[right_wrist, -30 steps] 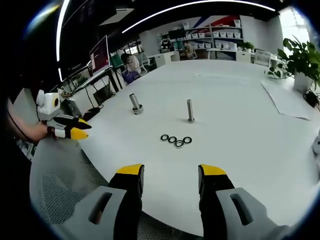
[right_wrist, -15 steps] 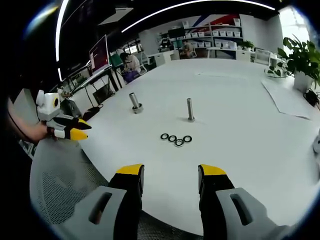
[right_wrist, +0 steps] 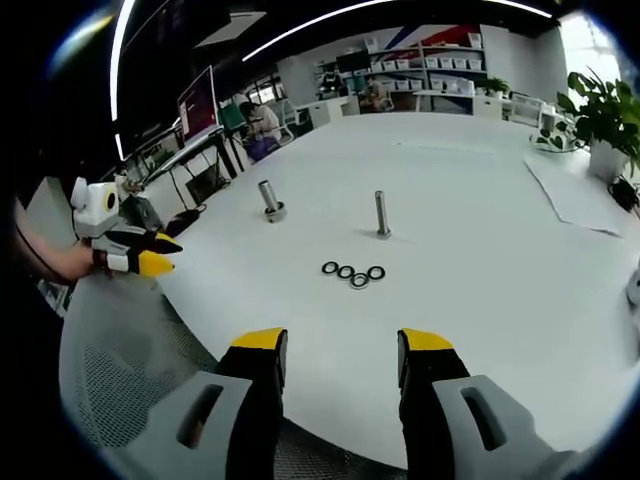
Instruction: Place the washer onto the threaded stud by aligning its center hole with the stud, sliding it down to the base, and recovering from edge contact or off-axis alignment until the washer reaches the visible bottom stop.
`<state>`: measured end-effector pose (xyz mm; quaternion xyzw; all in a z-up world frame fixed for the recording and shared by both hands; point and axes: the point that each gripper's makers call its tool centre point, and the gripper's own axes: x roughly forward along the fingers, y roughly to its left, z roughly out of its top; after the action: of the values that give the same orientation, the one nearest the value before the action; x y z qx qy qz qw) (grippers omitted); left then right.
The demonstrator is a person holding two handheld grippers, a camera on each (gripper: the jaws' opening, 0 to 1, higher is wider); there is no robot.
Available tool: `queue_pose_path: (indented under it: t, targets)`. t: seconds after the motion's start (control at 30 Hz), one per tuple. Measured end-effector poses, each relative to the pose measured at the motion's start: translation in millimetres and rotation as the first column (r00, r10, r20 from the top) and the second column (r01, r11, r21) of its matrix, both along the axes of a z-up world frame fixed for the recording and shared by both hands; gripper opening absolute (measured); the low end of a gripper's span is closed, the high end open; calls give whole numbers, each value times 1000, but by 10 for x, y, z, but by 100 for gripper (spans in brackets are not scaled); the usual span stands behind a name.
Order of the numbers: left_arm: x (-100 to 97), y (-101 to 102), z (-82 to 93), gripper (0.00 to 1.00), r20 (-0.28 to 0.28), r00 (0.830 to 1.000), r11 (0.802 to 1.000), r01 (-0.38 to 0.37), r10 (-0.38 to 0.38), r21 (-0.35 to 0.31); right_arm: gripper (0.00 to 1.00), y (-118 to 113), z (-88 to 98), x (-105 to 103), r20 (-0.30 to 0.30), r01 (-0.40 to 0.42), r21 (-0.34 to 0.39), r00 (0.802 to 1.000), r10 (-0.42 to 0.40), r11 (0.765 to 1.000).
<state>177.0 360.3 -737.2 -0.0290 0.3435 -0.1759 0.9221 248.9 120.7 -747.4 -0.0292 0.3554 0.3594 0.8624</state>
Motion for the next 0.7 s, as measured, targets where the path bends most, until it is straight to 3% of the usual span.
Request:
queue_pose_path:
  t: [0.3,0.53,0.7]
  targets:
    - [-1,20,-37,33,-18,1000,1000,-6,6,5,48,-5,-18,-20,-33,-35,-22,999,34,999]
    - [2,51,-25,31,-10,1000,1000,-23,23,11,48,-157,-68,210,-41,-12,-56,999,10,998]
    - [-5,36,-39,31,-16,1000,1000,-12,12,16,49,-48,-135,356,-15,-93,-120,996,92,988]
